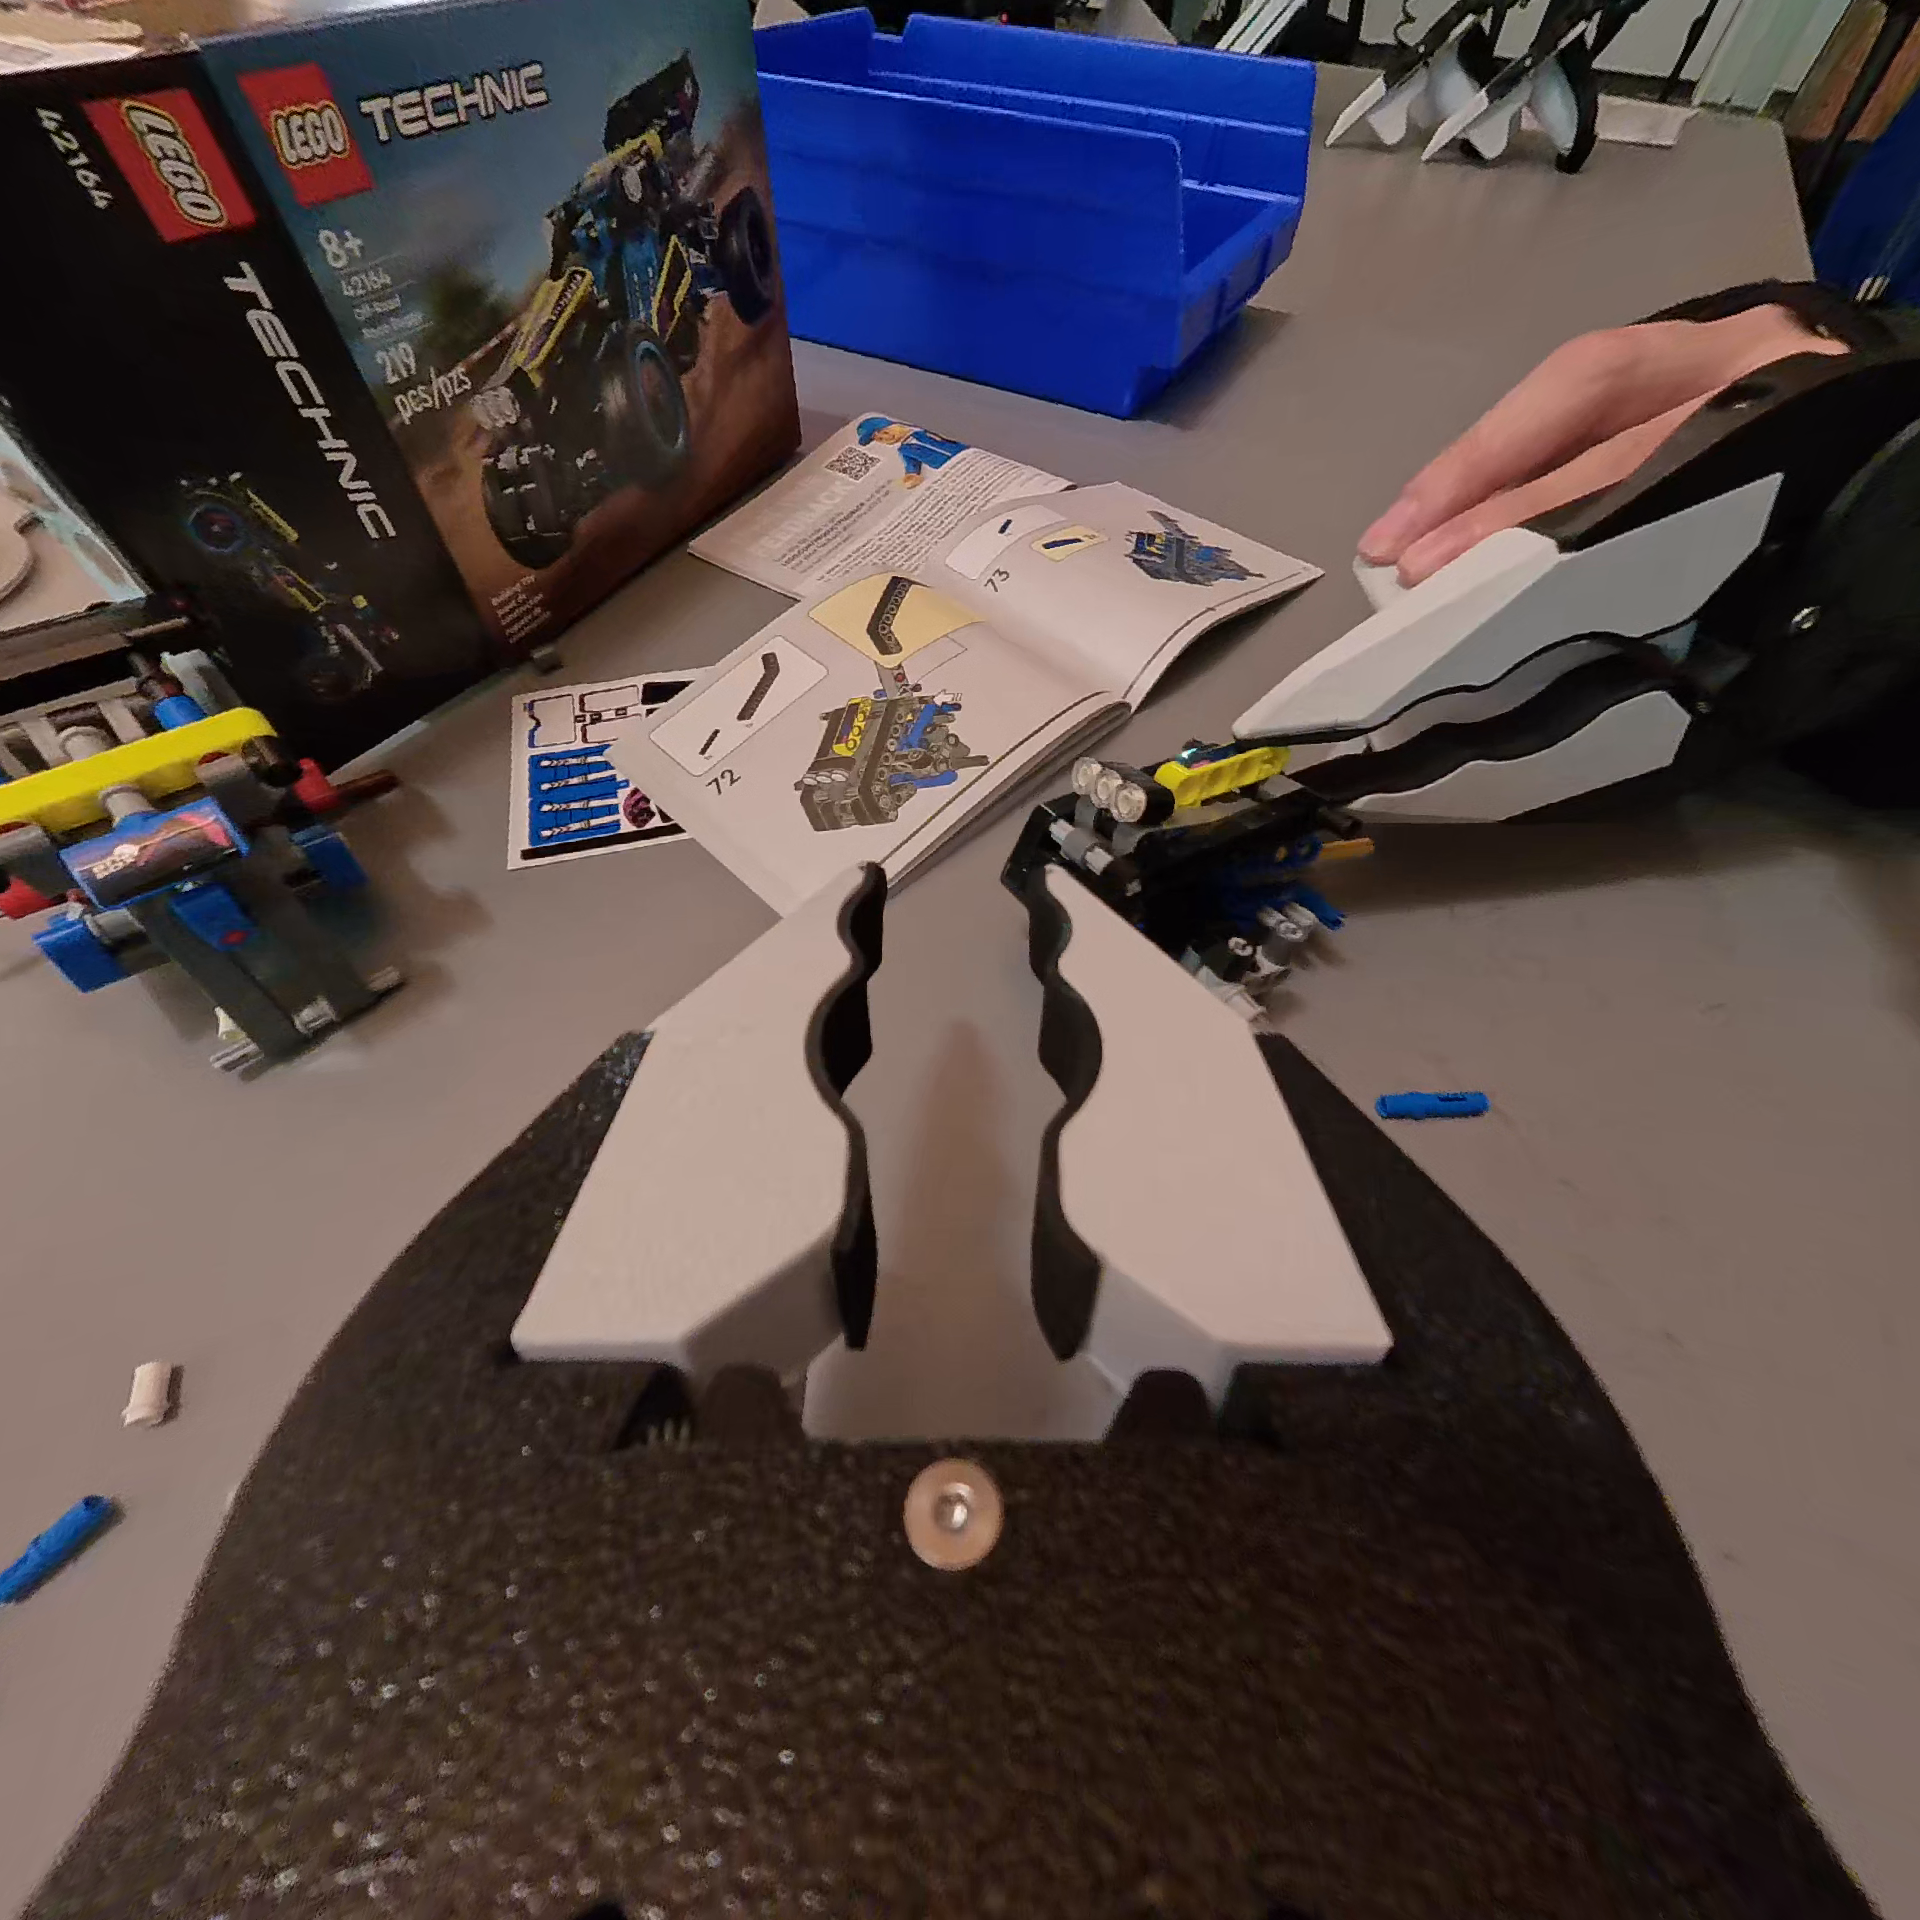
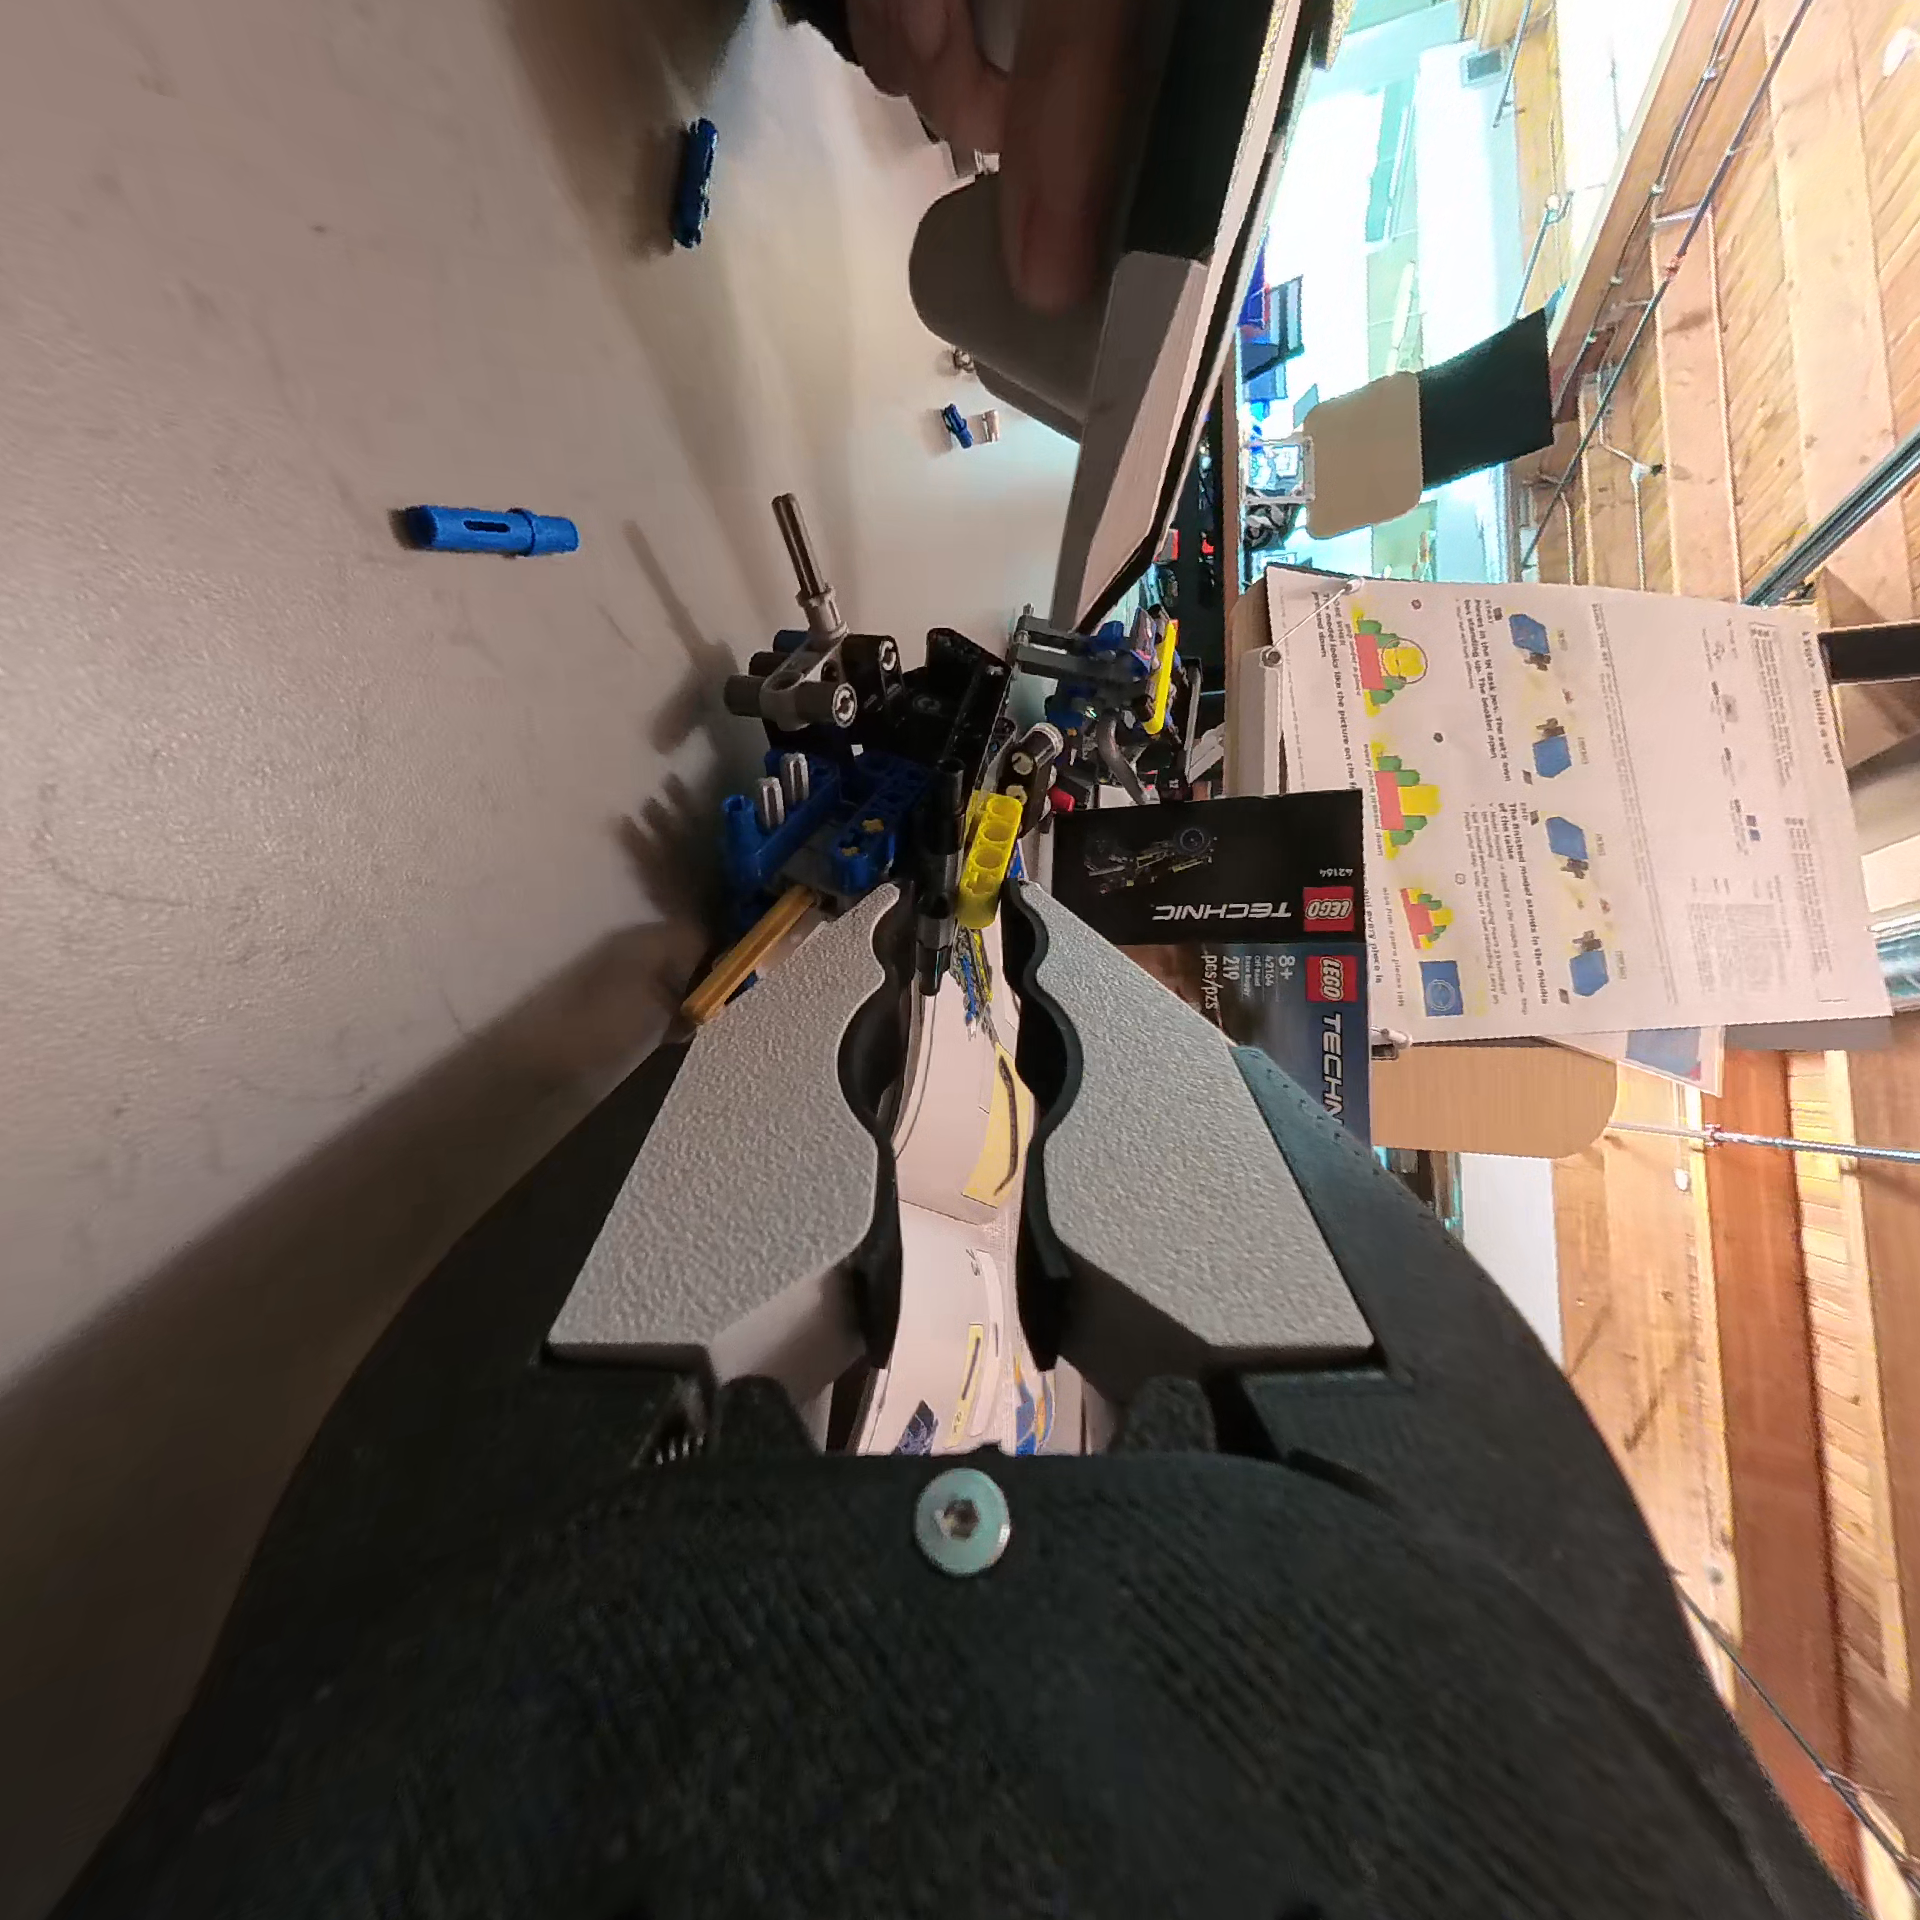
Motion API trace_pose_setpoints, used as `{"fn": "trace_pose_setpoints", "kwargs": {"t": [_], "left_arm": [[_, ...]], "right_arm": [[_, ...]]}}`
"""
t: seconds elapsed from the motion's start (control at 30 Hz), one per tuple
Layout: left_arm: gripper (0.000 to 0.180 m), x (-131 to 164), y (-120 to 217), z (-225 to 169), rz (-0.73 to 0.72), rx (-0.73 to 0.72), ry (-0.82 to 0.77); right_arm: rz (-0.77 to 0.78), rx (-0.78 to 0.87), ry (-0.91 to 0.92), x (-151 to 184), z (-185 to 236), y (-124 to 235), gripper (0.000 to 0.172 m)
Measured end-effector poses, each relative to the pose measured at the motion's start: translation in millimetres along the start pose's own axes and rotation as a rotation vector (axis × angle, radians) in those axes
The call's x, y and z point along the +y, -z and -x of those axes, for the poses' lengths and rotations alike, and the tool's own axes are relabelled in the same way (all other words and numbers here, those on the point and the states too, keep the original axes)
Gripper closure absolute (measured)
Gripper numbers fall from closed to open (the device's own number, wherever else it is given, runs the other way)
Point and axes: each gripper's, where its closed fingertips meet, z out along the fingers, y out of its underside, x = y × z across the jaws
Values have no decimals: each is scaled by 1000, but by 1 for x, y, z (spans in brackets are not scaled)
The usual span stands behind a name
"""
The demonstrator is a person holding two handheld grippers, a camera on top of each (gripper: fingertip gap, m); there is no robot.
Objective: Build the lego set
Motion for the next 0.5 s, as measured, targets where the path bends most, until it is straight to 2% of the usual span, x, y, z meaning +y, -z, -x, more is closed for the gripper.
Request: {"fn": "trace_pose_setpoints", "kwargs": {"t": [0.5], "left_arm": [[158, 2, -1, 0, 13, 9, 2]], "right_arm": [[-32, -16, -78, 2, -1, 1, 158]]}}
